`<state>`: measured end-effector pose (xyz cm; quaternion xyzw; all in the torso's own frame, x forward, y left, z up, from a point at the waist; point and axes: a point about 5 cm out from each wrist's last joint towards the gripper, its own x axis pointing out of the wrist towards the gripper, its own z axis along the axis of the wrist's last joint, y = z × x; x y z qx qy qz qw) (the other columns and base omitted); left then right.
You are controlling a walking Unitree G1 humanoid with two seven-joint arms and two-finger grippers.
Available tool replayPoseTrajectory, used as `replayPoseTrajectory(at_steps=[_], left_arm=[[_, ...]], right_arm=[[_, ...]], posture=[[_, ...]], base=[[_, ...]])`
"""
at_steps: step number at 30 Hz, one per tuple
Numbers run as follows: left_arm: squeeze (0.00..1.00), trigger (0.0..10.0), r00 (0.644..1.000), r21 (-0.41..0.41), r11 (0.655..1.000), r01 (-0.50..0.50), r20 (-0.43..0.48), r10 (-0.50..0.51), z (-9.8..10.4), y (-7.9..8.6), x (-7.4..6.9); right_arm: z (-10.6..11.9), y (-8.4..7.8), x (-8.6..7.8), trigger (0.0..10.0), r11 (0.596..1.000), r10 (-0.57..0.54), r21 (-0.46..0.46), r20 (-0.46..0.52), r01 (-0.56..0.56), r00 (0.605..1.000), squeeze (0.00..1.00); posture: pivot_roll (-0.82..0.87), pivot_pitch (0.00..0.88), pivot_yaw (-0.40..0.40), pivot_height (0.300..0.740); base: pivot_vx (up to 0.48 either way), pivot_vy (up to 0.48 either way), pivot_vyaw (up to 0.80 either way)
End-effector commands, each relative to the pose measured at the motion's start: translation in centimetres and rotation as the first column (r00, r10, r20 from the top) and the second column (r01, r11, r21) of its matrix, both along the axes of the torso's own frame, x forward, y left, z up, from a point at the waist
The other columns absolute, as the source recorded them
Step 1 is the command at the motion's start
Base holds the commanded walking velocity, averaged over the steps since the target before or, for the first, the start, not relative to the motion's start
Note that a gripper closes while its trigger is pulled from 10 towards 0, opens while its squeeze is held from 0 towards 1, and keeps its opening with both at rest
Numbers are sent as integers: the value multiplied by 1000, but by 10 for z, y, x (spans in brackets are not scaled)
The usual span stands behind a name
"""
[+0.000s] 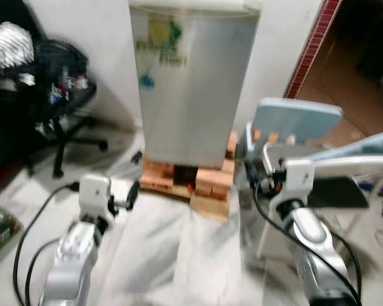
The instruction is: Restocking fridge
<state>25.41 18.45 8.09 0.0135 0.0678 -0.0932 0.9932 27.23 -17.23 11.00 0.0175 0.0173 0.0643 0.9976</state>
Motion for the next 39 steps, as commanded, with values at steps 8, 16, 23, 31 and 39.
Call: replayPoseTrajectory(at_steps=[8, 16, 23, 31, 39], left_arm=[[0, 10000, 1000, 11, 1000, -13, 9, 13, 1, 8, 0], [0, 10000, 999, 19, 999, -31, 28, 31, 3, 11, 1], [0, 10000, 998, 31, 999, -25, 59, 23, 5, 9, -2], [0, 10000, 999, 14, 999, -35, 42, 34, 5, 11, 1], [0, 10000, 999, 19, 999, -46, 29, 45, 3, 13, 3]], right_arm=[[8, 2, 6, 10000, 1000, 29, 3, 35, -30, 999, 0], [11, 1, 6, 10000, 999, 38, 6, 67, -38, 997, 0], [9, -5, 9, 10000, 1000, -12, -17, 63, 13, 998, 0], [11, -4, 14, 10000, 999, -36, -5, 62, 37, 997, 0], [10, -4, 20, 10000, 996, -66, -49, 60, 68, 996, 0]], posture=[[52, 0, -43, 740], [57, 0, -48, 740], [58, 0, -48, 740], [59, 0, -42, 740], [55, 0, -32, 740]], base=[[229, 405, 0], [284, 388, 0], [311, 361, 0], [402, 261, 0], [291, 383, 0]])
